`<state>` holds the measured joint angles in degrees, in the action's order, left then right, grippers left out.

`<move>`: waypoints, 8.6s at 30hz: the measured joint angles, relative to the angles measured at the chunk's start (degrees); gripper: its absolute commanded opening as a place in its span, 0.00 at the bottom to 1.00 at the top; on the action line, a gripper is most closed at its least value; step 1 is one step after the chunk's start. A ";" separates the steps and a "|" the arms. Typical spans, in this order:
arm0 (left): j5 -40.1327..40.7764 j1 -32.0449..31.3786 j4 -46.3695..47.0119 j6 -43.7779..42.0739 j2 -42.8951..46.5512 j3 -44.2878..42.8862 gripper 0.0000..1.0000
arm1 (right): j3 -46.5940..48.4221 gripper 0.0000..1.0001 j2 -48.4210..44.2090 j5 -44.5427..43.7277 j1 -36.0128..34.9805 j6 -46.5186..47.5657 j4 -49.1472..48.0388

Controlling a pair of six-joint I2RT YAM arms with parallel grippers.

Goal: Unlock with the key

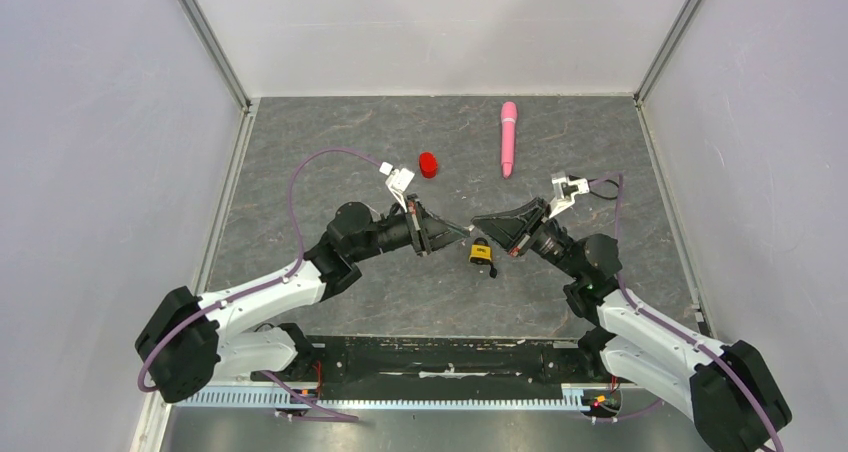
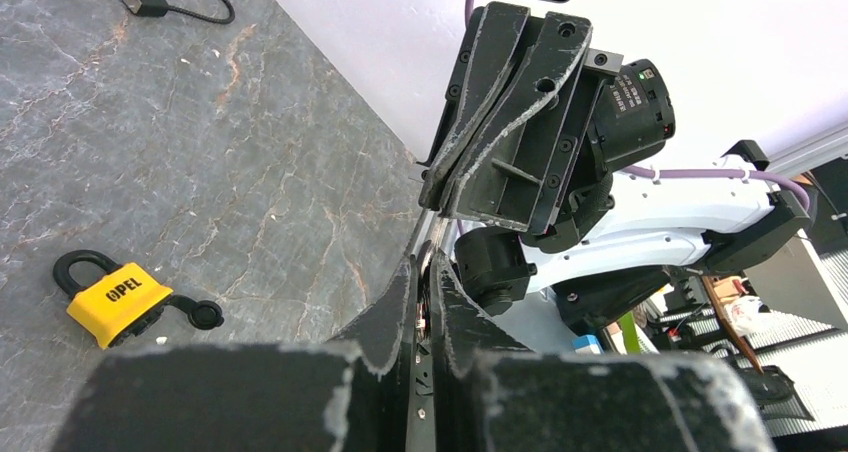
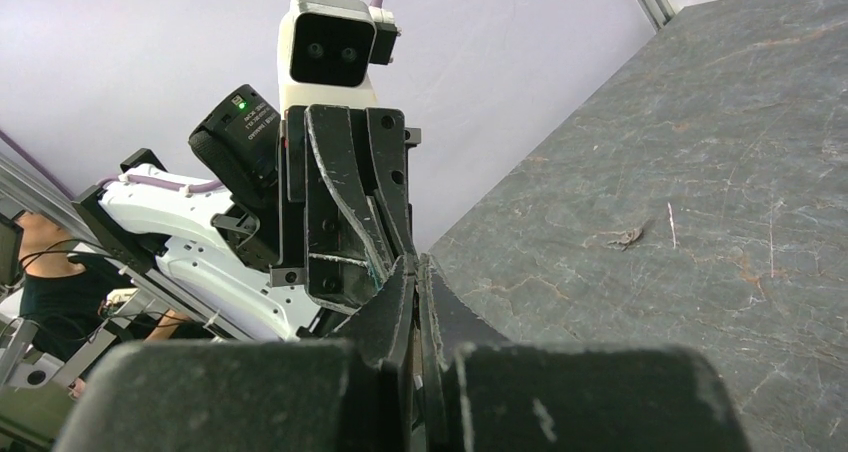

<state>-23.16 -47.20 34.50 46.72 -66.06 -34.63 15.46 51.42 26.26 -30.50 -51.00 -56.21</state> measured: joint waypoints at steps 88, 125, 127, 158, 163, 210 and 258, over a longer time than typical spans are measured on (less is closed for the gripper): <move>25.14 4.37 -35.28 14.36 28.65 19.08 0.02 | 36.98 0.75 36.17 -30.93 -14.10 9.14 78.73; 21.00 4.37 -30.99 14.36 18.03 18.25 0.02 | 35.39 0.40 38.56 -18.78 0.66 35.87 74.42; 21.00 4.37 -30.97 14.38 17.99 18.21 0.02 | 36.33 0.39 38.56 -18.80 0.66 36.06 74.53; 20.02 4.37 -30.93 14.36 17.86 17.97 0.02 | 42.56 0.13 48.17 -23.52 -2.95 39.10 79.32; 20.00 4.37 -30.93 14.38 18.01 17.97 0.02 | 42.32 0.00 48.09 -23.45 -2.93 39.28 78.95; 14.25 4.37 -26.60 14.32 17.97 15.93 0.02 | 31.63 0.53 39.82 -7.41 1.53 35.95 61.75; 18.53 6.95 -35.30 13.35 26.03 18.03 0.02 | 49.90 0.62 50.77 -19.69 -11.41 41.35 82.07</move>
<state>-4.62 -40.25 -0.80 60.07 -40.03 -16.60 65.36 102.19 6.57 -41.91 -9.65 25.87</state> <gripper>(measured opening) 0.043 0.622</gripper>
